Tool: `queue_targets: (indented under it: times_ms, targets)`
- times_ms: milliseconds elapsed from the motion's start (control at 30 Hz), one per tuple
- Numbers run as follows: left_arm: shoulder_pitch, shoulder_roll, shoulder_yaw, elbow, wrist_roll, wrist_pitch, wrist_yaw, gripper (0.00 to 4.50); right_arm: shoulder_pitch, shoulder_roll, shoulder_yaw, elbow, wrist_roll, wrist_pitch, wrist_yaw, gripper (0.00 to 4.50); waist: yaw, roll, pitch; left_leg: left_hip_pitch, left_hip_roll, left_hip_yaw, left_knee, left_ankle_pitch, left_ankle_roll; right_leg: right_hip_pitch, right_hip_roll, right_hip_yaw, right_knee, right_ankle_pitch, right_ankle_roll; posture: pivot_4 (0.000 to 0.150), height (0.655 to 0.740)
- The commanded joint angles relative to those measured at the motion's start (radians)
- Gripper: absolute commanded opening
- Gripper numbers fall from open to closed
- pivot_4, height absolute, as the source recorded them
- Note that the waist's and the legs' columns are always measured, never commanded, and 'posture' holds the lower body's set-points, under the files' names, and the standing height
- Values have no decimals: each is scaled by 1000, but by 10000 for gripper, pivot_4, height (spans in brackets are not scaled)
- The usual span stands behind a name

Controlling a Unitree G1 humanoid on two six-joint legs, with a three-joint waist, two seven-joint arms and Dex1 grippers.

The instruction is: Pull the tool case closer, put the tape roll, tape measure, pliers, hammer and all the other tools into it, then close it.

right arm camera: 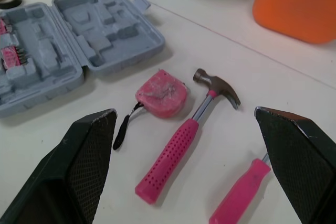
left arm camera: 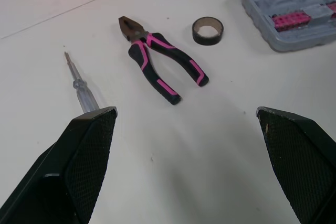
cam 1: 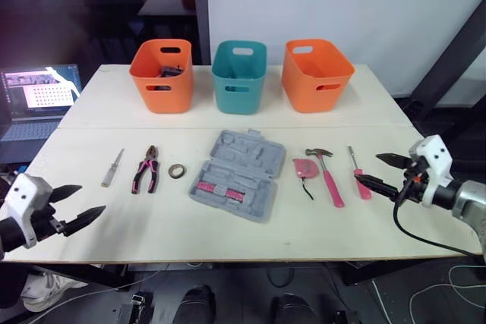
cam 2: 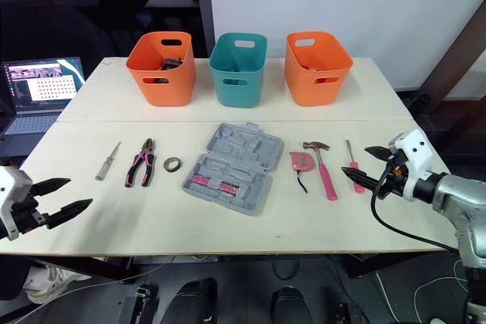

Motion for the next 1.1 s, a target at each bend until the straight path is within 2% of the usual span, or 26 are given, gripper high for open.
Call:
queue_targets:
  times_ms: [33,167,500,567,667,767,900,1067,1100]
  targets:
    - [-12,7,21,23,-7,-39,-19,45000,-26,-22,-13,9,-1,-18,14,44585,0,0,0,0,0,0,0,0,0,0,0,0,0,0,0,1500,7400]
    - [-21,16,-3,58,60,-46,52,45000,-23,-24,-14,8,-2,-21,19,44585,0,0,0,0,0,0,0,0,0,0,0,0,0,0,0,1500,7400]
    - [-129,34,-63,96,38,-14,-10,45000,43,-17,-50,-71,27,13,-2,44585,2,0,0,0,0,0,0,0,0,0,0,0,0,0,0,1500,7400]
    - [-171,53,-84,123,17,43,-46,45000,52,-17,-58,-98,40,48,-15,44585,1,0,0,0,0,0,0,0,0,2,0,0,0,0,0,1500,7400]
    - [-299,77,-153,200,30,77,-95,45000,92,-30,-60,-193,66,114,-17,44585,2,0,0,0,0,0,0,0,0,1,1,0,1,0,0,1500,7400]
    - [-477,59,-247,313,81,40,-121,45000,119,-35,-52,-305,121,211,-26,44585,6,0,0,0,0,0,1,0,0,2,1,0,1,0,0,1500,7400]
    - [-699,5,-414,447,191,-56,-193,45000,143,-28,-15,-481,168,336,-95,44585,7,0,0,-1,0,0,1,0,0,3,1,0,0,0,1,1500,7400]
    - [-912,-67,-558,664,328,-205,-244,45000,119,-1,57,-593,164,417,-205,44585,1,-2,1,-2,0,0,2,0,1,2,1,0,1,1,1,1500,7400]
    - [-949,-83,-576,714,351,-226,-234,42418,112,-1,79,-597,150,424,-223,44908,1,-2,1,-2,0,0,2,0,1,2,2,0,1,1,1,1500,7400]
